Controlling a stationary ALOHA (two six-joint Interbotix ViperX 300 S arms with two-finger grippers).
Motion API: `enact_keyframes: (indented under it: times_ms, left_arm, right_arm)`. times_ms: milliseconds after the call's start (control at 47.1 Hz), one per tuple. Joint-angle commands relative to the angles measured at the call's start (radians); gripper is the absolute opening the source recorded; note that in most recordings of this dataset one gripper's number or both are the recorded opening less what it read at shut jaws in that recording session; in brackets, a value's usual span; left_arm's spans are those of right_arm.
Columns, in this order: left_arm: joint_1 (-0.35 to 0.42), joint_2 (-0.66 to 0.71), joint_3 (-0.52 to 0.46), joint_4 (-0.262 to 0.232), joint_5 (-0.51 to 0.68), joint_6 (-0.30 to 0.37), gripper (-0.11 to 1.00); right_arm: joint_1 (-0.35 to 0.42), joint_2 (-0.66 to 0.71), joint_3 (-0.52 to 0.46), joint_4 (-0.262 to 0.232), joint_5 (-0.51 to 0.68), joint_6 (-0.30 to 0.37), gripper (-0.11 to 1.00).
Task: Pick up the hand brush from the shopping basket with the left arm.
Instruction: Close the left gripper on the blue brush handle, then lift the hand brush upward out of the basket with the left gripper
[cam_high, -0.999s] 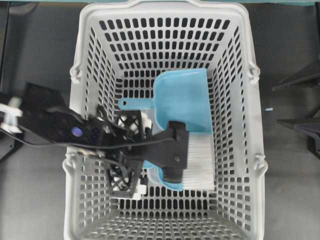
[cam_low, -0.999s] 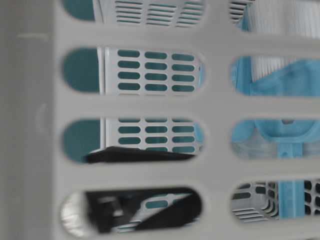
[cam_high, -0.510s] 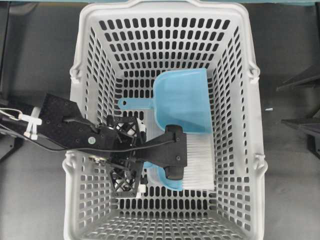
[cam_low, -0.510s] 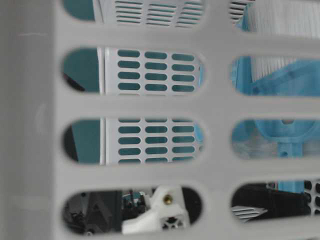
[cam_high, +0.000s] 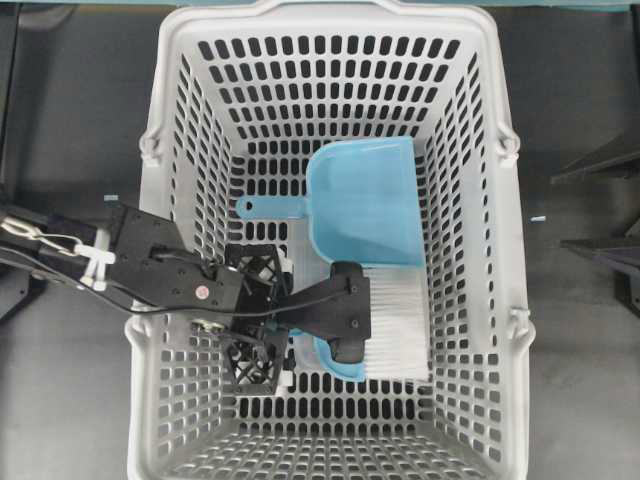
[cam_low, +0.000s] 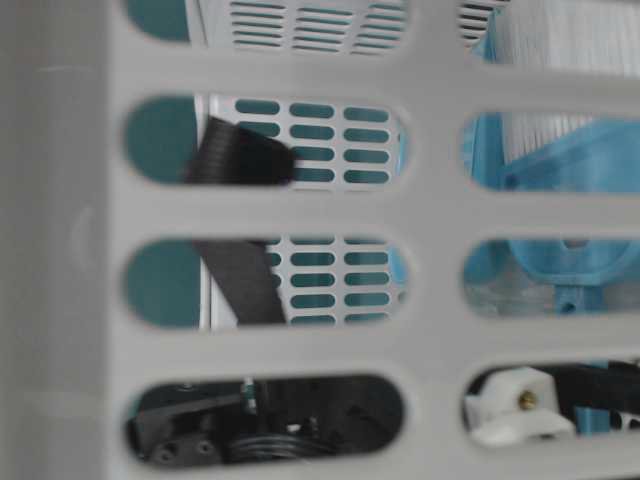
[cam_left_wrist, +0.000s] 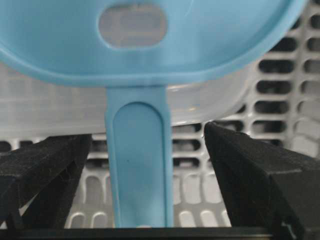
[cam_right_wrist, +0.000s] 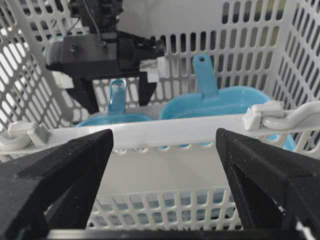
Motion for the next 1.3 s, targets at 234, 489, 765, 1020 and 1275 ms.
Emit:
enact_keyframes:
  times_ms: [234, 489, 765, 1020, 1275]
  left_arm:
    - [0.005, -0.011, 0.000, 0.002, -0.015, 0.009, 0.91]
    - [-0.002, -0.014, -0.009, 0.003, -0.025, -0.008, 0.70]
    - [0.002, -0.051, -0.003, 0.003, -0.026, 0.011, 0.25]
    - [-0.002, -0.061, -0.006, 0.003, -0.029, 0.012, 0.25]
    - [-0.005, -0.152, -0.064, 0.003, 0.000, 0.012, 0.25]
  right_arm:
    - [0.000, 0.006, -0.003, 0.003, -0.008, 0.003, 0.79]
    - [0.002, 0.006, -0.002, 0.003, -0.008, 0.005, 0.79]
    - [0.002, 0.006, 0.003, 0.005, -0.009, 0.012, 0.79]
    - [0.002, 0.006, 0.012, 0.005, -0.009, 0.038, 0.79]
    - [0.000, 0.006, 0.012, 0.005, -0.009, 0.038, 0.79]
